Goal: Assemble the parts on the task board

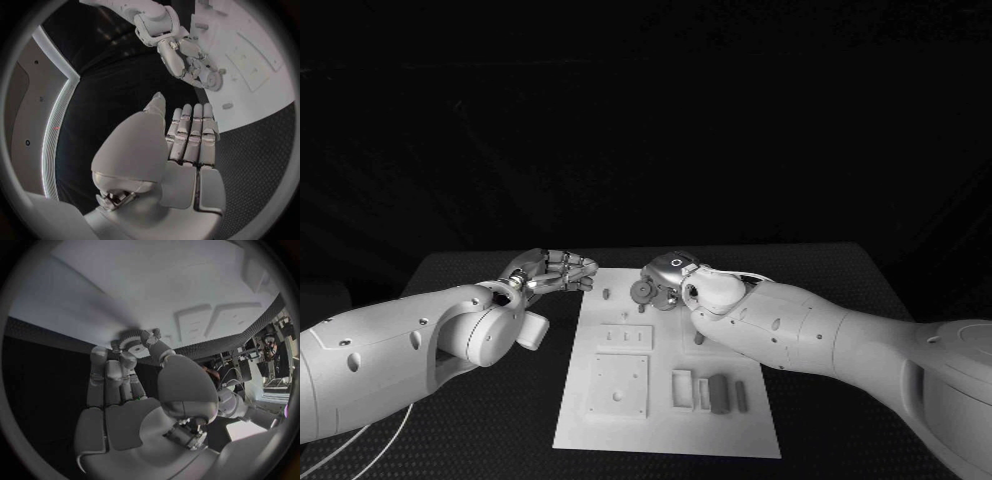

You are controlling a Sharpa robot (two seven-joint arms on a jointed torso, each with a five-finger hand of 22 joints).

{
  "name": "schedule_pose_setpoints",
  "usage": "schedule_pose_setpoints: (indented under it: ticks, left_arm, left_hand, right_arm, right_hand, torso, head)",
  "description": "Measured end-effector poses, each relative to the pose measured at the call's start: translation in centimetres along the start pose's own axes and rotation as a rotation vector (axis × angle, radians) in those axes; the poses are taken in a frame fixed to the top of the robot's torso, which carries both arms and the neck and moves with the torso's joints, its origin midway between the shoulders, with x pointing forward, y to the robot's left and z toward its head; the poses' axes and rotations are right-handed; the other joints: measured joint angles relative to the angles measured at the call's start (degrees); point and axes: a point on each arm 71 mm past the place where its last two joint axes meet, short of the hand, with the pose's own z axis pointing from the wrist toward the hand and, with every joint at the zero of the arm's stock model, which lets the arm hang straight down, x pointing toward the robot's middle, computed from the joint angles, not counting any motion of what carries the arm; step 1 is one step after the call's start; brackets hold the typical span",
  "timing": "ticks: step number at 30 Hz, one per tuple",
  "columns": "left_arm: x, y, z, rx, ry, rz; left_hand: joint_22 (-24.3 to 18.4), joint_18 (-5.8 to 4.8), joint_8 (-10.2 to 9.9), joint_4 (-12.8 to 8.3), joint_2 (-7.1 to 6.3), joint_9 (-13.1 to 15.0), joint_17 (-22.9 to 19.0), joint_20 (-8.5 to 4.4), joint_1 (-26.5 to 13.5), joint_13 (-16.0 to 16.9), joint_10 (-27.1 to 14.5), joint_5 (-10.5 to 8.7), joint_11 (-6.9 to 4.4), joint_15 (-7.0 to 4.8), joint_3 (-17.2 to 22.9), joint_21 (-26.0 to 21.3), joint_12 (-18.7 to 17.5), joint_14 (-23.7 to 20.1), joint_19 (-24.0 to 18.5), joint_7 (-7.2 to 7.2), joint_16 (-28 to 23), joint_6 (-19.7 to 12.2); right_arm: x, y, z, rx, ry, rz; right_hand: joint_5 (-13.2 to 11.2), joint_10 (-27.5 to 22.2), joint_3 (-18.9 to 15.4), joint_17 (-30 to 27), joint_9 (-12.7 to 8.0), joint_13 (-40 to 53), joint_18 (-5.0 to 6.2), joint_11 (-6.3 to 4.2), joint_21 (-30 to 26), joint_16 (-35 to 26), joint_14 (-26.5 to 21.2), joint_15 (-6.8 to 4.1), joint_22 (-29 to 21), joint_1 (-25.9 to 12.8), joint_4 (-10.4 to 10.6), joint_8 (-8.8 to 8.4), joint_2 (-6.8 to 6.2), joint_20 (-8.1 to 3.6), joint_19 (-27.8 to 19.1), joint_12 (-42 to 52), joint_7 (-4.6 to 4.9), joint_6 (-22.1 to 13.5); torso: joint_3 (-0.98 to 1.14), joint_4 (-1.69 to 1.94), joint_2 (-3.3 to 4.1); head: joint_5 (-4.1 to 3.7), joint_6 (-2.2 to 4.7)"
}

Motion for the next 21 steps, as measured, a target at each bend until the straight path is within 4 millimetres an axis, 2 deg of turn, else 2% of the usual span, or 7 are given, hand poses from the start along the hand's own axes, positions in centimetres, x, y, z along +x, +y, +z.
schedule_pose_setpoints:
  ticks: [4, 6, 9, 21]
  left_arm:
    - [0.0, 0.0, 0.0, 0.000, 0.000, 0.000]
    - [0.0, 0.0, 0.0, 0.000, 0.001, 0.000]
    - [0.1, 0.0, 0.0, 0.000, 0.001, 0.000]
    - [-0.1, 0.0, 0.0, -0.001, -0.002, 0.000]
  left_hand:
    - [0.00, 0.00, 0.00, 0.00, 0.00, 0.00, 0.00, 0.00, 0.00, 0.00, 0.00, 0.00, 0.00, 0.00, 0.00, 0.00, 0.00, 0.00, 0.00, 0.00, 0.00, 0.00]
    - [0.00, 0.00, 0.00, 0.00, 0.00, 0.00, 0.00, 0.00, 0.00, 0.00, 0.00, 0.00, 0.00, 0.00, 0.00, 0.00, 0.00, 0.00, 0.00, 0.00, 0.00, 0.00]
    - [0.00, 0.00, 0.00, 0.00, 0.00, -0.05, 0.00, 0.00, 0.00, 0.00, 0.00, 0.00, 0.00, 0.00, 0.00, 0.00, 0.00, 0.00, 0.00, 0.00, 0.00, 0.00]
    - [0.01, 0.00, 0.00, 0.00, 0.00, -0.05, -0.01, 0.00, 0.00, 0.00, 0.00, 0.00, 0.00, 0.00, 0.00, 0.00, -0.22, 0.00, 0.00, 0.00, 0.00, 0.00]
  right_arm:
    - [-0.1, -0.1, 0.1, 0.003, 0.016, 0.014]
    - [0.0, -0.1, 0.1, 0.005, 0.026, 0.019]
    - [0.3, -0.5, 0.0, 0.014, 0.046, 0.021]
    - [0.6, -1.7, -0.5, 0.037, 0.057, 0.029]
  right_hand:
    - [0.00, -0.68, 0.51, 0.19, -0.12, -0.18, 0.00, -0.07, -0.20, 0.00, -0.38, -0.26, 0.00, 2.43, -0.14, -0.03, 0.88, 0.06, -0.54, 0.24, -0.17, -0.24]
    - [0.12, -1.12, 4.39, 0.21, -0.39, -0.45, -0.01, -0.08, -0.64, -0.30, -0.70, -0.33, 0.00, 4.73, 0.37, -0.39, 0.32, 0.17, -1.02, 0.24, -0.31, -0.67]
    - [0.47, -1.19, 8.52, 0.40, -0.08, -0.66, -0.01, -0.03, -0.64, -0.38, -0.71, -0.33, 0.00, 5.06, 0.12, 0.20, 0.47, 0.31, -0.89, 0.60, -0.28, -0.74]
    - [0.46, -1.18, 10.44, 0.52, -0.12, -0.80, 0.00, -0.03, -0.41, -0.38, -0.71, -0.32, 0.00, 4.51, 0.00, 0.56, 1.00, 0.39, -0.82, 1.10, -0.37, -0.86]
  torso:
    - [-0.01, -0.01, 0.00]
    - [-0.01, -0.01, 0.00]
    - [-0.01, -0.02, 0.00]
    - [0.01, -0.01, 0.00]
  head:
    - [0.00, -0.07]
    - [0.00, -0.10]
    - [0.00, -0.13]
    - [-0.10, -0.16]
